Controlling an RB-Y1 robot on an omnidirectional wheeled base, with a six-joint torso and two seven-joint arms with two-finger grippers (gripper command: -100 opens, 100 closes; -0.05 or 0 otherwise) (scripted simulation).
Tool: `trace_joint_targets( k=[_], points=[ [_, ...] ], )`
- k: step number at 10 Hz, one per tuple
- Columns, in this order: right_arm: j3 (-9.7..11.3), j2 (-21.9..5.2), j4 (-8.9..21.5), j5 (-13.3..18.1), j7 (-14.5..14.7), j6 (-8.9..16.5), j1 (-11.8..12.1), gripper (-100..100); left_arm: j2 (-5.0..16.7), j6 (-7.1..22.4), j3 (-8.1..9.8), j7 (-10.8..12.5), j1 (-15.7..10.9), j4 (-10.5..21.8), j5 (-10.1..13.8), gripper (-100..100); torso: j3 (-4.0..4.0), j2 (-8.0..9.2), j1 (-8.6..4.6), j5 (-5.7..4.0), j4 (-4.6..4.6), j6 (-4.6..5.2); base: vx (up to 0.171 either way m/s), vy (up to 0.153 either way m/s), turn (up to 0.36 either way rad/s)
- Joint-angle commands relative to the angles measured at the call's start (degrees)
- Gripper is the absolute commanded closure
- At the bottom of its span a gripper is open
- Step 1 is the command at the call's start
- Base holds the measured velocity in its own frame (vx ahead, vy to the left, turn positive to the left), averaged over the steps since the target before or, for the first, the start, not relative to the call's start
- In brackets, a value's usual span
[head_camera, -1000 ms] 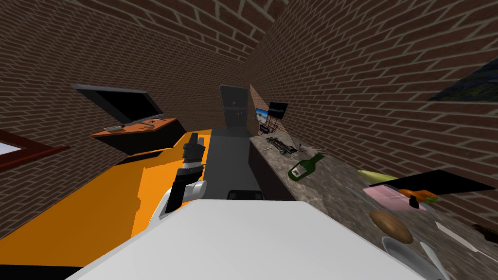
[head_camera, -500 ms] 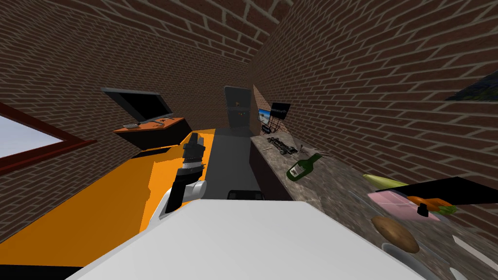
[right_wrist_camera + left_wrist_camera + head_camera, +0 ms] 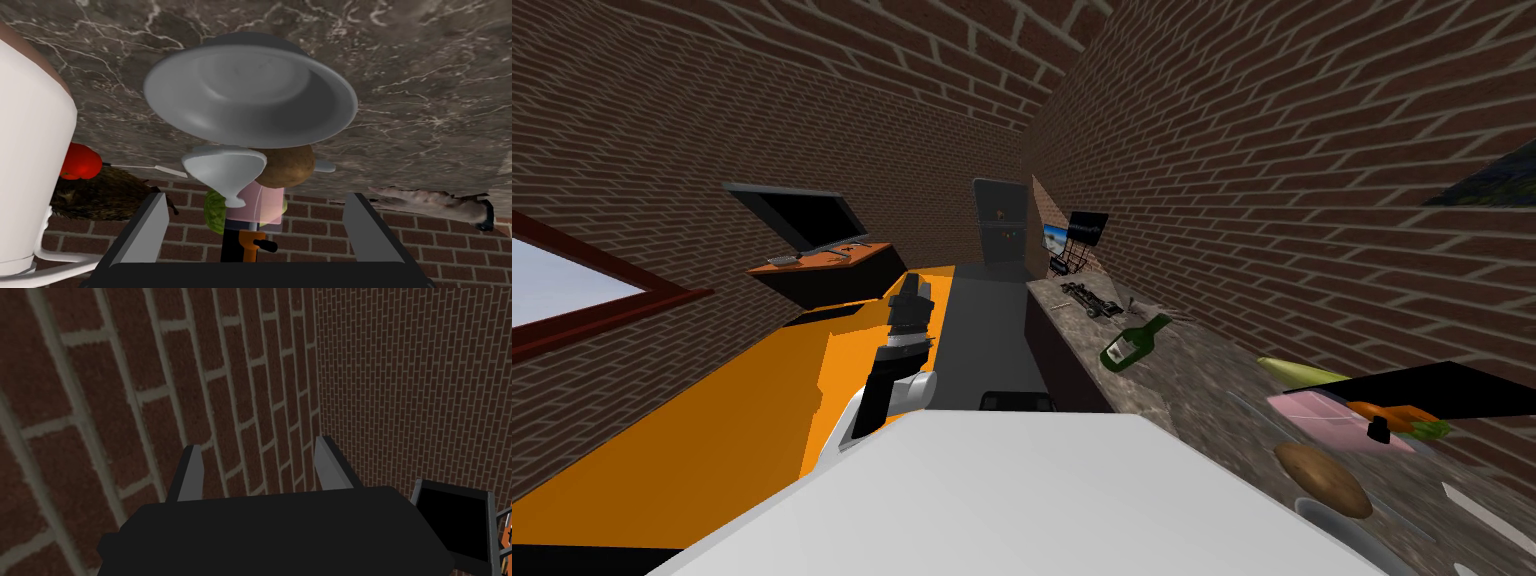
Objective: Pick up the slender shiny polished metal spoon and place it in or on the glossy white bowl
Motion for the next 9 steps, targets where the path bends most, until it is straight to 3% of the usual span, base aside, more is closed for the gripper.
trace_joint_targets(
  k=[1,2,9],
  points=[
    [0.0,0.0,0.0,0.0,0.0,0.0,0.0,0,0.0,0.0,0.00,0.0,0.0,0.0,0.0,0,0.00,0.00,0.00,0.00,0.00,0.00,0.000,0.000,0.000],
    [-1.5,-0.1,-2.6,-0.4,-0.8,0.4,2.5,-100,0.0,0.0,0.00,0.0,0.0,0.0,0.0,0,0.00,0.00,0.00,0.00,0.00,0.00,-0.010,-0.023,-0.070],
    [-6.9,-0.5,-11.8,-1.9,-3.7,1.7,11.3,-100,0.0,0.0,0.00,0.0,0.0,0.0,0.0,0,0.00,0.00,0.01,0.00,0.00,-0.01,-0.005,-0.025,-0.027]
  ],
)
